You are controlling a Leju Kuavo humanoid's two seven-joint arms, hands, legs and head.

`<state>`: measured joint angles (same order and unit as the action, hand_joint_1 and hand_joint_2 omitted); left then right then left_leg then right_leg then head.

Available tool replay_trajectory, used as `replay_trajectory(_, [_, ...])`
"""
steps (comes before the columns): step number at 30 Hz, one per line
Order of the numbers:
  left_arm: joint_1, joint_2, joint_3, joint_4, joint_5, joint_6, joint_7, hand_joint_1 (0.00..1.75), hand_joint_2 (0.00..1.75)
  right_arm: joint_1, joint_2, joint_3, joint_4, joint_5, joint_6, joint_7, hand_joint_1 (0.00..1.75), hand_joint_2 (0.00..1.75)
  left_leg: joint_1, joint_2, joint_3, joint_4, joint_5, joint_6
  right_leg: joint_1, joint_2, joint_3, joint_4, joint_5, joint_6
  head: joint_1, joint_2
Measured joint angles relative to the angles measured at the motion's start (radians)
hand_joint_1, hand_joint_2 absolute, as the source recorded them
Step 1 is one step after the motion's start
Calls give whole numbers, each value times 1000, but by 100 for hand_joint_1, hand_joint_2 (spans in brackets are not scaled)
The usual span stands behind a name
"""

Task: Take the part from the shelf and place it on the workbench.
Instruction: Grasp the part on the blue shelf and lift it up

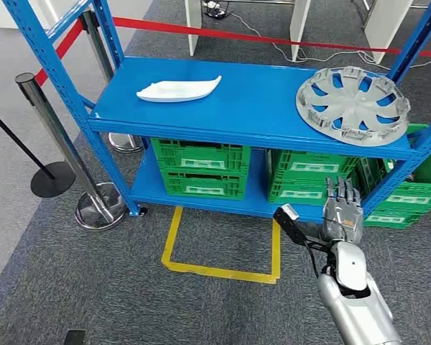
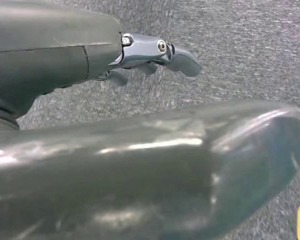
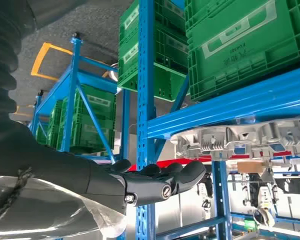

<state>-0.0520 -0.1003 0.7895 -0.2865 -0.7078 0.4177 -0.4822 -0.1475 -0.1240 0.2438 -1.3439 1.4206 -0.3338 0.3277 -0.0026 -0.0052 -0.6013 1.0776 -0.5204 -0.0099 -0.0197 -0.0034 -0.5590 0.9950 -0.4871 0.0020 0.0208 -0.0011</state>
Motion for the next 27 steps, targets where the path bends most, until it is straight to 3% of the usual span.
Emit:
replay_trajectory(2, [0,0,1,0,-1,0,0,0,0,1,0,0,0,-1,0,0,0,175,2,0,-37,83,-39,-5,0,-1,0,0,0,-1,0,0])
replay_trajectory(3, [1,0,1,0,-1,0,0,0,0,3,0,0,0,-2,0,0,0,175,4,0,-70,154,-68,-8,0,-1,0,0,-1,-2,-1,0])
replay_trajectory(4, [2,0,2,0,-1,0,1,0,0,5,0,0,0,-2,0,0,0,175,6,0,-94,208,-84,-11,0,-1,0,1,-1,-2,0,0])
replay_trajectory(5, [3,0,3,0,-1,0,1,0,0,6,0,0,0,-2,0,0,0,175,7,0,-103,225,-79,-12,0,-1,1,1,-2,-2,-1,0])
replay_trajectory(6, [3,0,4,0,-1,0,1,0,0,7,0,0,0,-3,0,0,0,175,9,0,-92,198,-53,-12,0,0,3,1,-2,-2,-1,0])
replay_trajectory(8, [2,1,6,0,-1,0,2,0,0,8,1,0,0,-3,0,0,0,175,10,0,-30,62,21,-7,0,1,8,1,-5,1,-1,0])
replay_trajectory(9, [1,1,7,0,-1,0,2,0,0,7,1,0,0,-3,0,0,0,175,9,0,-1,-4,45,-3,2,1,8,2,-7,5,0,0])
replay_trajectory(11, [0,1,7,0,-1,0,2,0,0,7,2,-1,0,-3,0,0,0,175,7,0,23,-63,55,5,5,2,4,4,-8,15,1,0])
replay_trajectory(13, [0,0,8,0,-1,0,2,0,0,7,2,-1,0,-3,0,0,0,175,6,-1,21,-67,54,15,5,2,1,3,-8,28,2,0])
replay_trajectory(15, [0,-1,9,0,-1,0,2,0,0,6,2,-1,0,-3,0,0,0,175,8,0,23,-73,58,29,2,2,-12,26,-28,38,4,0])
replay_trajectory(16, [-1,-1,9,0,-1,0,2,0,0,6,3,-1,0,-3,0,0,0,175,9,0,23,-76,60,34,1,2,-32,67,-53,41,6,0])
replay_trajectory(18, [-1,0,9,0,-1,0,2,0,0,7,3,-3,0,-3,0,0,0,175,7,0,22,-76,59,39,1,2,-97,203,-117,44,9,0])
replay_trajectory(19, [-1,0,10,0,-2,0,2,0,0,9,3,-3,0,-3,1,0,0,175,6,0,22,-76,59,40,1,2,-127,264,-137,45,10,0])
replay_trajectory(20, [0,0,10,0,-2,0,2,0,0,12,2,-4,1,-3,1,0,0,175,4,0,22,-75,59,40,1,2,-144,294,-139,45,10,0])
replay_trajectory(21, [0,-1,10,0,-3,0,2,0,0,13,2,-4,1,-4,2,0,0,175,3,0,23,-75,58,41,1,2,-140,282,-119,44,10,0])
replay_trajectory(22, [0,-1,11,0,-5,0,2,0,0,13,2,-4,1,-4,3,0,0,175,3,0,25,-75,58,40,2,2,-116,230,-84,41,10,0])
replay_trajectory(24, [0,-2,12,0,-8,0,2,0,0,12,3,-5,1,-4,5,0,0,175,0,-1,27,-73,55,37,3,2,-45,87,-22,34,10,0])
replay_trajectory(25, [0,-2,13,0,-10,0,2,0,0,11,3,-5,1,-4,6,0,0,175,-1,-1,26,-71,54,33,5,2,-19,38,-9,30,9,0])
replay_trajectory(27, [0,-2,15,0,-14,0,3,0,0,12,3,-7,0,-4,7,1,0,175,-3,-1,22,-68,55,25,9,3,-2,10,-10,25,8,0])
